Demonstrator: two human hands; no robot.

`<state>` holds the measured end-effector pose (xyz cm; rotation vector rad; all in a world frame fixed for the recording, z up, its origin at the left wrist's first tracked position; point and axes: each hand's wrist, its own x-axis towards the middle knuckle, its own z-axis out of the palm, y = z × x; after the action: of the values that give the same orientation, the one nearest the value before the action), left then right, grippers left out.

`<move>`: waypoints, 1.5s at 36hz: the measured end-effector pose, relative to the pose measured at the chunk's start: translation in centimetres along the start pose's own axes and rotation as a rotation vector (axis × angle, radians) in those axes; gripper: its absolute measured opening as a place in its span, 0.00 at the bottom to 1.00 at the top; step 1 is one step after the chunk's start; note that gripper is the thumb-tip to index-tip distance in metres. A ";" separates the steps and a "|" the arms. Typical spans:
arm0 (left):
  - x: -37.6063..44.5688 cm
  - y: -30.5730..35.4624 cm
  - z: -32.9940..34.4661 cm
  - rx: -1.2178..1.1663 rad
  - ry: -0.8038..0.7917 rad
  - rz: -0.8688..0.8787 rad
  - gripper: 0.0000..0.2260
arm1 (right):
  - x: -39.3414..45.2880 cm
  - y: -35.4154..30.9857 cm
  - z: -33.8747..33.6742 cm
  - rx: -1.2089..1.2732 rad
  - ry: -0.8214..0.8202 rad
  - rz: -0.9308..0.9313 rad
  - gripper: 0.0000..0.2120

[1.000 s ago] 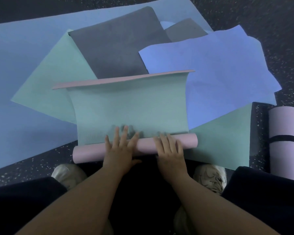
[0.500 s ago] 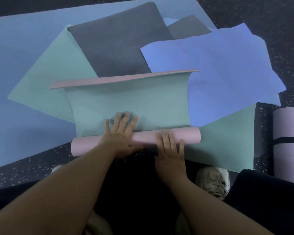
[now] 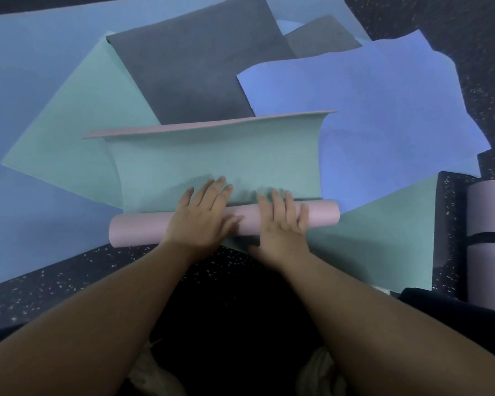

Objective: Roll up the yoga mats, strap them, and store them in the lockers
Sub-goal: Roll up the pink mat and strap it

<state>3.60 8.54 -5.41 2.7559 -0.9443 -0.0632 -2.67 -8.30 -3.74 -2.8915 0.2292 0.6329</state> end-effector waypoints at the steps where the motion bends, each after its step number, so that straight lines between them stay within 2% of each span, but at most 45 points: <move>1: 0.0 0.1 -0.1 -0.001 0.001 -0.006 0.27 | 0.4 0.0 -0.3 -0.003 0.012 -0.001 0.49; 10: -0.7 1.2 -0.5 0.066 -0.021 0.000 0.23 | 3.8 0.0 -3.0 -0.092 -0.063 -0.035 0.51; 16: -0.8 1.4 0.2 0.107 -0.096 -0.087 0.31 | 5.3 -0.2 -4.0 -0.067 -0.097 -0.019 0.54; 22: 1.0 0.4 0.1 0.101 -0.152 -0.104 0.37 | 6.3 -0.2 -4.7 -0.092 -0.073 -0.077 0.56; 26: 1.6 0.1 -0.1 0.073 -0.198 -0.116 0.39 | 5.9 0.3 -4.0 -0.158 0.064 -0.151 0.48; 28: 2.0 0.0 -0.2 0.056 -0.193 -0.120 0.40 | 5.1 0.6 -2.4 -0.164 0.234 -0.182 0.43; 32: 3.0 -0.5 -0.5 0.075 -0.203 -0.146 0.41 | 3.1 0.5 0.9 -0.049 0.527 -0.108 0.35; 36: 4.0 -1.0 -0.9 0.065 -0.251 -0.154 0.39 | 2.0 -0.3 2.1 -0.076 0.655 -0.126 0.33; 40: 4.7 -1.4 -1.3 0.075 -0.293 -0.163 0.39 | 1.9 -1.0 2.2 -0.037 0.616 -0.081 0.33; 46: 5.7 -1.9 -2.0 0.014 -0.330 -0.172 0.38 | 2.9 -2.0 1.6 0.013 0.442 -0.031 0.49; 49: 6.1 -2.1 -2.4 0.032 -0.324 -0.163 0.38 | 3.4 -2.1 1.0 0.033 0.382 -0.013 0.44; 52: 6.2 -2.4 -2.4 0.084 -0.242 -0.142 0.37 | 4.3 -2.0 0.4 0.105 0.342 -0.013 0.43; 54: 6.0 -2.5 -2.1 0.045 -0.087 -0.100 0.33 | 5.1 -1.9 -0.2 0.077 0.288 -0.021 0.46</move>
<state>10.06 7.24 -3.78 2.8619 -0.8373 -0.1816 2.31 -7.06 -5.43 -2.8958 0.2529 0.1963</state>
